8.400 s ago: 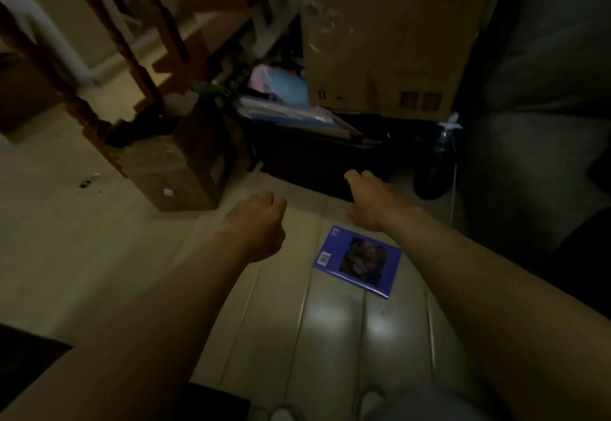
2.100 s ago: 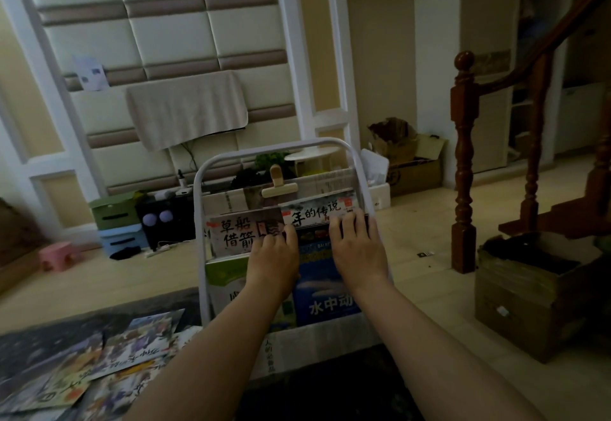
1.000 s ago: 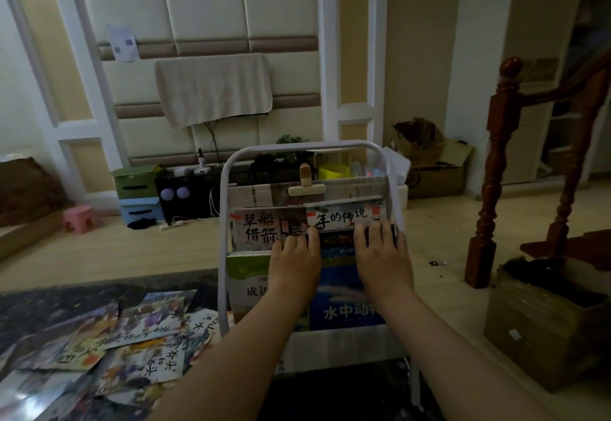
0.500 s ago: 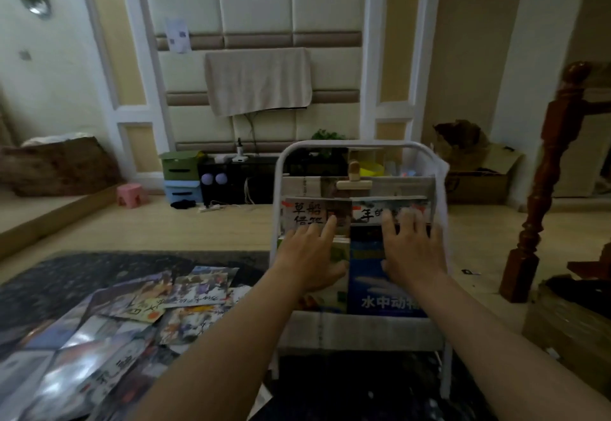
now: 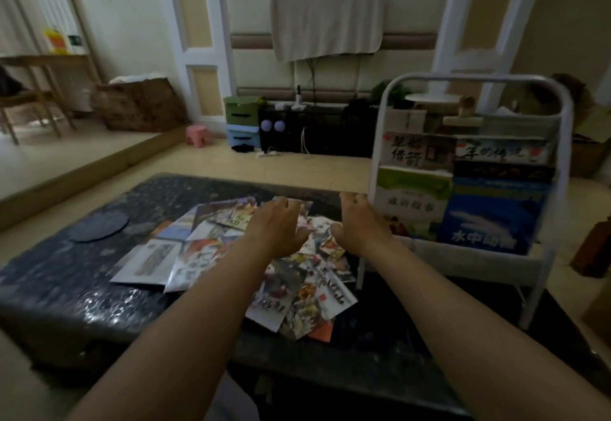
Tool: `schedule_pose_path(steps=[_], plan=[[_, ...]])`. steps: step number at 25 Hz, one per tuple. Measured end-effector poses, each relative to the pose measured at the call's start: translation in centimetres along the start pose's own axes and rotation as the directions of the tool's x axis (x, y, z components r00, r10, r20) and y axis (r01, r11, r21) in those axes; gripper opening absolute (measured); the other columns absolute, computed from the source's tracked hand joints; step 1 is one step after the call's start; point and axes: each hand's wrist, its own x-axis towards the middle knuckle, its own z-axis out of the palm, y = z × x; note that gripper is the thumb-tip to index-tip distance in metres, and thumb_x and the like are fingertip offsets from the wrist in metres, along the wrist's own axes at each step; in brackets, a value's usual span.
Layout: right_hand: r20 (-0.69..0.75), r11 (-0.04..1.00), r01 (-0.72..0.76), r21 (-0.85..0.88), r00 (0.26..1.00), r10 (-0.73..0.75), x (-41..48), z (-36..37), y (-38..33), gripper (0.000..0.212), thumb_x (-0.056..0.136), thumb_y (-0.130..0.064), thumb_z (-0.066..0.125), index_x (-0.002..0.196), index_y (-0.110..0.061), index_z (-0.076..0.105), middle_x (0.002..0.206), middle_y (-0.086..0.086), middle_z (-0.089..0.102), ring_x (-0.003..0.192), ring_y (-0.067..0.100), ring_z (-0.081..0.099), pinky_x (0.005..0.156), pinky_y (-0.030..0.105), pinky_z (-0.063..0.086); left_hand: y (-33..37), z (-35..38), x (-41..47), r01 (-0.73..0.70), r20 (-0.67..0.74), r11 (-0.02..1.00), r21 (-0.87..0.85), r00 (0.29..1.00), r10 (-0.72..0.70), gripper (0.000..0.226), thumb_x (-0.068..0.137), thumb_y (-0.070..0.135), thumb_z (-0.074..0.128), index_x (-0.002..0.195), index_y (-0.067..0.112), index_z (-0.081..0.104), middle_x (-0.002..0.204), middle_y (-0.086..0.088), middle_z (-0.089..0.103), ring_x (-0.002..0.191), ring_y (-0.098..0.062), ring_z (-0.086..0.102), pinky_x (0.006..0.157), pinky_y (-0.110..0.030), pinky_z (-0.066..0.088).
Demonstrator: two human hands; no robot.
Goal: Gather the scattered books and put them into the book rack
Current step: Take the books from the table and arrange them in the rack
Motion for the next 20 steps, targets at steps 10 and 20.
schedule_pose_path(steps=[10, 20], plan=[[0.487, 1.0, 0.01, -0.006, 0.873, -0.006, 1.9, 14.7, -2.8, 0.092, 0.083, -0.051, 0.073, 0.152, -0.015, 0.023, 0.157, 0.016, 0.023, 0.133, 0.036, 0.042, 0.097, 0.046, 0.048, -7.3, 13.1, -7.3, 0.348, 0.161, 0.936, -0.045, 0.928, -0.337, 0.058, 0.089, 0.052, 0.051, 0.131, 0.013, 0.045, 0.125, -0.017, 0.053, 0.113, -0.037, 0.051, 0.09, -0.044, 0.047], [0.536, 0.989, 0.038, -0.141, 0.843, 0.044, 3.3, 18.3, -3.0, 0.123, 0.071, -0.061, 0.079, 0.157, -0.011, 0.006, 0.163, 0.014, 0.004, 0.148, 0.04, 0.01, 0.112, 0.054, 0.032, -7.4, 18.5, -5.7, 0.492, 0.047, 0.867, -0.082, 0.87, -0.49, 0.074, 0.08, 0.064, 0.055, 0.131, 0.011, 0.049, 0.129, -0.02, 0.05, 0.118, -0.039, 0.044, 0.091, -0.048, 0.044]])
